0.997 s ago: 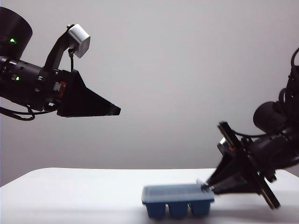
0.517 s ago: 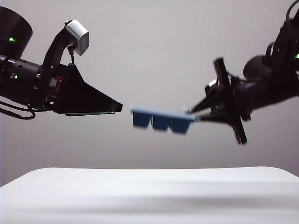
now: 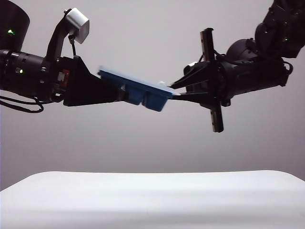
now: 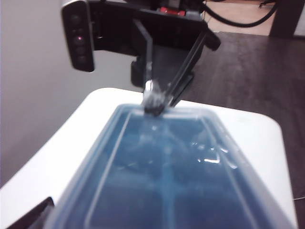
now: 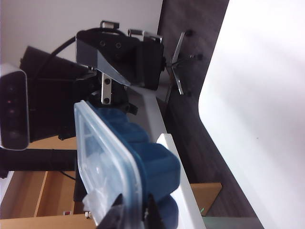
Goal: Pick up the ice cube tray, remove its lid, and then place both the tray and the lid back on the table.
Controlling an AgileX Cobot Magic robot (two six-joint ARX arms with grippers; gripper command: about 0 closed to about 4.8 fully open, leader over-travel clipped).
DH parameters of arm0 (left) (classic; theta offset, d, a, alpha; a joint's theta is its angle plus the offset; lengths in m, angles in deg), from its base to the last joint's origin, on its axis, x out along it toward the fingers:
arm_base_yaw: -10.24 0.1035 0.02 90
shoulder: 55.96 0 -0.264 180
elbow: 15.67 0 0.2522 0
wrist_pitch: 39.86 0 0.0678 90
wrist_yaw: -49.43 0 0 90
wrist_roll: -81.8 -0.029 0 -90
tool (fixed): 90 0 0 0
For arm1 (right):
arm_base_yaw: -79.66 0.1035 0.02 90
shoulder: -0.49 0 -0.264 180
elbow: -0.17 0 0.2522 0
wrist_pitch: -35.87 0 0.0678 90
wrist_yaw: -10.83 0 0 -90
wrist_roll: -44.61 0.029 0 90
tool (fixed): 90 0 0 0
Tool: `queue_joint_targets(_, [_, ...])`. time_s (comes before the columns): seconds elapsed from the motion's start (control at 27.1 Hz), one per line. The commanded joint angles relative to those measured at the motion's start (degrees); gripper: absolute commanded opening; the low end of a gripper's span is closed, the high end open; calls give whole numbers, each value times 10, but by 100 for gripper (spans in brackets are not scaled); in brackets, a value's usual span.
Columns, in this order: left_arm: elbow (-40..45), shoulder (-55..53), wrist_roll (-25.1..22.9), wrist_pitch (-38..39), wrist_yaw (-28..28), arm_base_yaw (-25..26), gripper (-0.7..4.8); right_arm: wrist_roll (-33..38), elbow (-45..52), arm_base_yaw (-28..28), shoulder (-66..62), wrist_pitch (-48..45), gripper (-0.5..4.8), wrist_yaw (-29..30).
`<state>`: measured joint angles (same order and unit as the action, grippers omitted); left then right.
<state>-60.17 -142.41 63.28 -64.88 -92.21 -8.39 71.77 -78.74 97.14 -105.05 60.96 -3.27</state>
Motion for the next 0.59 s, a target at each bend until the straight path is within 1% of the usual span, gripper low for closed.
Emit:
queue_joint_targets(0.04, [-2, 2, 17, -11, -14, 0, 479, -1, -1, 8, 3, -5, -1, -8])
queue_joint_targets(0.11, [-2, 2, 25, -10, -13, 0, 479, -1, -1, 8, 3, -4, -1, -8])
queue_joint_targets(0.3, [-2, 2, 26, -11, -13, -2, 479, 11, -1, 8, 3, -5, -1, -7])
queue_joint_targets(0.41, [-2, 2, 24, -12, -13, -11, 398, 12, -1, 8, 3, -5, -1, -7])
queue_joint_targets(0.55, [-2, 2, 21, -12, -3, -33, 392, 14, -1, 8, 3, -5, -1, -7])
queue_joint_targets(0.59, [-2, 2, 17, -11, 5, -39, 381, 14, -1, 8, 3, -5, -1, -7])
